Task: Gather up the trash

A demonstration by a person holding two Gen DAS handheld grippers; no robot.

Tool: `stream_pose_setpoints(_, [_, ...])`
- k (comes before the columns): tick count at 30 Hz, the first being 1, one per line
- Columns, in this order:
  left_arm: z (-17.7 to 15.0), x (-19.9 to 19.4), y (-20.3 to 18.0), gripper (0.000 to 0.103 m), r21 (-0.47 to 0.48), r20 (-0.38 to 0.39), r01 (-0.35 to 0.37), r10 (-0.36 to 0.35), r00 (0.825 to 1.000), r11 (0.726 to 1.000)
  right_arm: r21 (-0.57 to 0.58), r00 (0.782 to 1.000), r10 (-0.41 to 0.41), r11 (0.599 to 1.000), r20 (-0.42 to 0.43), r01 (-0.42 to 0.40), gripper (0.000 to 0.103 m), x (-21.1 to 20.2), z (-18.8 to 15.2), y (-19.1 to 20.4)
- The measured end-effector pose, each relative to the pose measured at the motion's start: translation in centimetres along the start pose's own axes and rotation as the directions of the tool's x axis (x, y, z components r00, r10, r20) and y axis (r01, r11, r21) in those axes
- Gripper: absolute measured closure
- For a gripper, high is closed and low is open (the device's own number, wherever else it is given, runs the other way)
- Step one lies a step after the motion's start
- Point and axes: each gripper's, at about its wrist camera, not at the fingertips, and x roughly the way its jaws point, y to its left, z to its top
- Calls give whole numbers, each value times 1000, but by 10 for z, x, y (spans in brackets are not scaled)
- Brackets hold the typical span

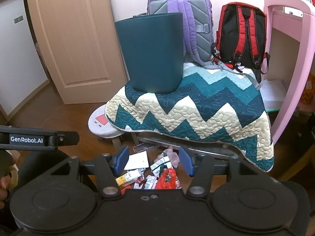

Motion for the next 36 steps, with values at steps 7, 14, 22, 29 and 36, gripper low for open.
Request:
stream_pose_setpoints(7, [5, -2, 3, 0, -4, 4, 2, -2, 1000, 1000, -19, 1000, -12, 1000, 24, 13, 47, -5, 8, -3])
stream_pose_setpoints(14, [20, -12, 4, 0, -13, 27, 9, -9, 1000, 1000, -16, 999, 12, 1000, 32, -11, 47, -15, 23, -3])
stream_pose_setpoints(22, [16, -9, 4, 0, -22, -1, 21, -22, 1000, 1000, 0, 1000, 26, 1000, -12, -26, 47, -13, 17, 2])
stream_pose_setpoints(29, [10, -9, 3, 0, -23, -11, 25, -25, 1000, 999, -6, 999, 29, 1000, -23, -29, 47, -12, 16, 6])
stream_pose_setpoints(36, [9, -11, 1, 0, -19, -10, 27, -27, 1000, 999, -14, 999, 26, 1000, -27, -26, 47, -11, 17, 7])
